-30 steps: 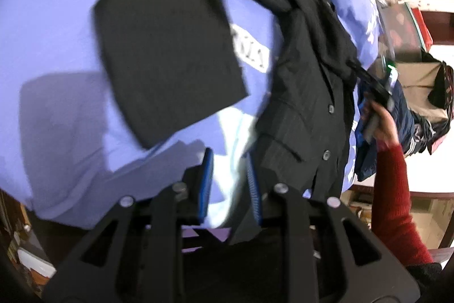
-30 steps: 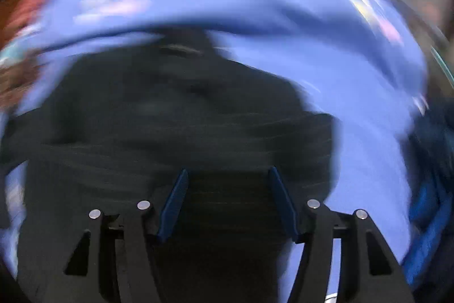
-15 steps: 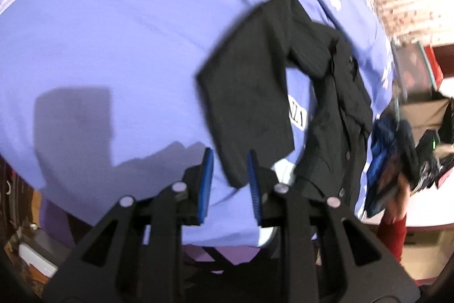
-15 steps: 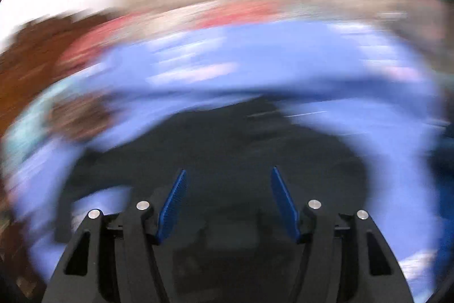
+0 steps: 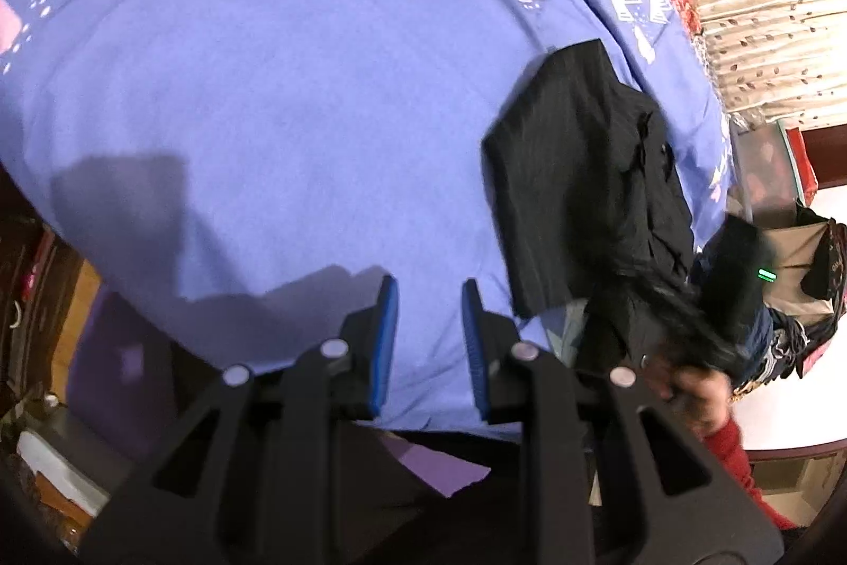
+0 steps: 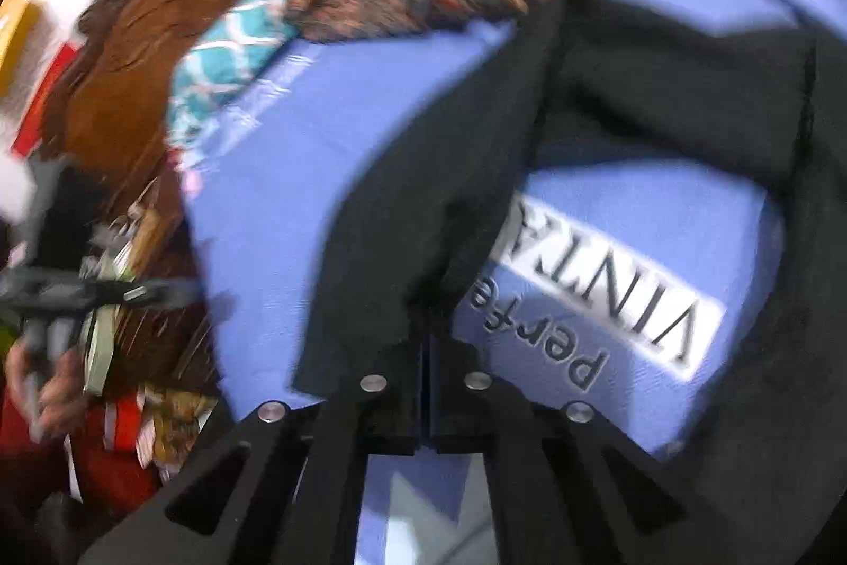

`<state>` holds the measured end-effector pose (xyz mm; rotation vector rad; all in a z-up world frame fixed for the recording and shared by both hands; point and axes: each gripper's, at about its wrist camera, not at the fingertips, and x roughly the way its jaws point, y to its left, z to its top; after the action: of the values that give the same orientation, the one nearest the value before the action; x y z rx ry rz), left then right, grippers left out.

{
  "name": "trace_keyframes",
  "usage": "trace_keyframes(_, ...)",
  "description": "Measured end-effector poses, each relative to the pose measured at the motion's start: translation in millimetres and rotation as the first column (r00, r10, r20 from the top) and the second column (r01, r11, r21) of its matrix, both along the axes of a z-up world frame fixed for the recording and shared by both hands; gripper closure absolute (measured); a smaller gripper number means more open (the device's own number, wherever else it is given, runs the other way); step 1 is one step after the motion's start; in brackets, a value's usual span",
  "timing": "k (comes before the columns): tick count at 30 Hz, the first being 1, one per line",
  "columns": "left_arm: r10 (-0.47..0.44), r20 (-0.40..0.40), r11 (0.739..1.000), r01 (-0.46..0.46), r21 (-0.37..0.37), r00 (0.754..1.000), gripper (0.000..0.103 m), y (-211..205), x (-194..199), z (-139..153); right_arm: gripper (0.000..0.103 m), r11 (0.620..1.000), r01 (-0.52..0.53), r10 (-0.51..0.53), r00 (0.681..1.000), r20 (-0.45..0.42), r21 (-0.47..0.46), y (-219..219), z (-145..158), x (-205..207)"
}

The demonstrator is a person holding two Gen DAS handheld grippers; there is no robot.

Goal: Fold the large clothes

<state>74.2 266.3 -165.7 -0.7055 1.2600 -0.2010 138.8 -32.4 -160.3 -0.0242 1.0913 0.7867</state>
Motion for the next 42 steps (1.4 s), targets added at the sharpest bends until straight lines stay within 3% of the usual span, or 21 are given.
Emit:
trace_keyframes(2,-0.015,0.018,1.000,0.015,0.002,1.000,0.080,-8.0,10.9,6.1,0.084,0.999,0.003,0.001,0.994,0.106,-0.037,-32.1,39.3,7.8)
trace_keyframes(5,-0.070,0.068,0.998,0.069,0.013,0.995,0.080,-34.8,36.0,23.3,0.084,0.980,0.122,-0.075,0.957,0.279,-0.155,-106.4,89.3,34.9)
trace_keyframes(9,-0.147,0.101,0.989,0.145,0.027,0.984,0.080,-81.2,75.5,38.7,0.084,0.869,0.362,-0.198,0.880,0.433,-0.339,-217.3,114.8,79.4)
trace_keyframes(11,-0.203,0.115,0.979,0.203,0.015,0.972,0.080,-117.4,103.0,46.1,0.084,0.811,0.439,-0.263,0.864,0.429,-0.386,-266.2,102.4,100.2)
trace_keyframes(13,-0.281,0.144,0.960,0.275,0.060,0.949,0.080,-160.3,131.6,54.1,0.084,0.723,0.540,-0.349,0.824,0.447,-0.432,-320.4,75.5,118.5)
trace_keyframes(15,-0.353,0.160,0.934,0.337,0.116,0.922,0.080,-202.8,159.4,57.4,0.084,0.684,0.602,-0.459,0.794,0.399,-0.411,-359.0,44.6,133.6)
trace_keyframes(17,-0.417,0.151,0.907,0.402,0.124,0.896,0.080,-248.0,191.8,52.7,0.080,0.650,0.681,-0.616,0.732,0.292,-0.336,-402.5,8.5,143.0)
trace_keyframes(19,-0.467,0.124,0.882,0.449,0.146,0.876,0.072,-288.7,221.5,41.6,0.054,0.609,0.740,-0.724,0.666,0.181,-0.286,-431.0,-19.1,135.9)
trace_keyframes(22,-0.481,0.093,0.872,0.465,0.156,0.872,0.068,-328.6,259.2,23.4,0.035,0.507,0.845,-0.839,0.529,0.129,-0.170,-453.6,-20.9,111.8)
trace_keyframes(24,-0.485,0.086,0.867,0.466,0.175,0.870,0.068,-346.2,277.5,13.9,0.030,0.472,0.873,-0.861,0.487,0.145,-0.127,-458.9,-14.0,98.1)
trace_keyframes(27,-0.463,0.034,0.854,0.436,0.283,0.886,0.068,-366.4,307.1,-6.0,0.030,0.501,0.864,-0.829,0.497,0.257,-0.056,-444.8,11.6,78.6)
trace_keyframes(31,-0.390,-0.033,0.882,0.384,0.273,0.920,0.067,-366.4,337.8,-31.3,0.030,0.636,0.761,-0.765,0.603,0.225,0.126,-414.4,23.6,66.8)
trace_keyframes(33,-0.364,-0.027,0.894,0.357,0.269,0.931,0.066,-364.9,345.3,-32.5,0.030,0.649,0.759,-0.746,0.624,0.232,0.045,-406.8,13.1,77.9)
trace_keyframes(34,-0.358,-0.027,0.896,0.352,0.270,0.933,0.066,-365.2,345.9,-32.3,0.030,0.595,0.794,-0.742,0.601,0.297,-0.123,-405.2,-4.0,89.4)
trace_keyframes(35,-0.351,-0.027,0.899,0.345,0.272,0.936,0.066,-365.2,345.0,-31.3,0.030,0.514,0.822,-0.743,0.570,0.350,-0.246,-410.4,-18.8,97.6)
trace_keyframes(36,-0.350,-0.025,0.898,0.343,0.276,0.936,0.065,-367.0,344.1,-29.6,0.030,0.387,0.847,-0.756,0.518,0.402,-0.364,-424.6,-34.2,104.2)
trace_keyframes(37,-0.354,-0.022,0.894,0.345,0.285,0.935,0.065,-366.9,340.2,-25.7,0.030,0.288,0.879,-0.801,0.439,0.407,-0.380,-444.9,-40.7,101.2)
trace_keyframes(39,-0.373,-0.009,0.889,0.360,0.283,0.928,0.065,-362.0,331.0,-16.5,0.030,0.237,0.946,-0.909,0.296,0.295,-0.220,-471.4,-32.9,78.1)
trace_keyframes(40,-0.387,0.001,0.886,0.371,0.278,0.922,0.064,-355.8,324.4,-11.4,0.030,0.238,0.965,-0.944,0.258,0.208,-0.114,-477.9,-25.2,61.9)
trace_keyframes(41,-0.395,0.009,0.886,0.378,0.270,0.919,0.060,-348.3,317.8,-7.7,0.030,0.259,0.962,-0.945,0.270,0.185,-0.083,-476.8,-18.8,52.3)
trace_keyframes(42,-0.402,0.018,0.886,0.384,0.260,0.915,0.055,-340.8,309.8,-3.8,0.030,0.303,0.952,-0.935,0.306,0.180,-0.050,-469.9,-9.8,39.4)
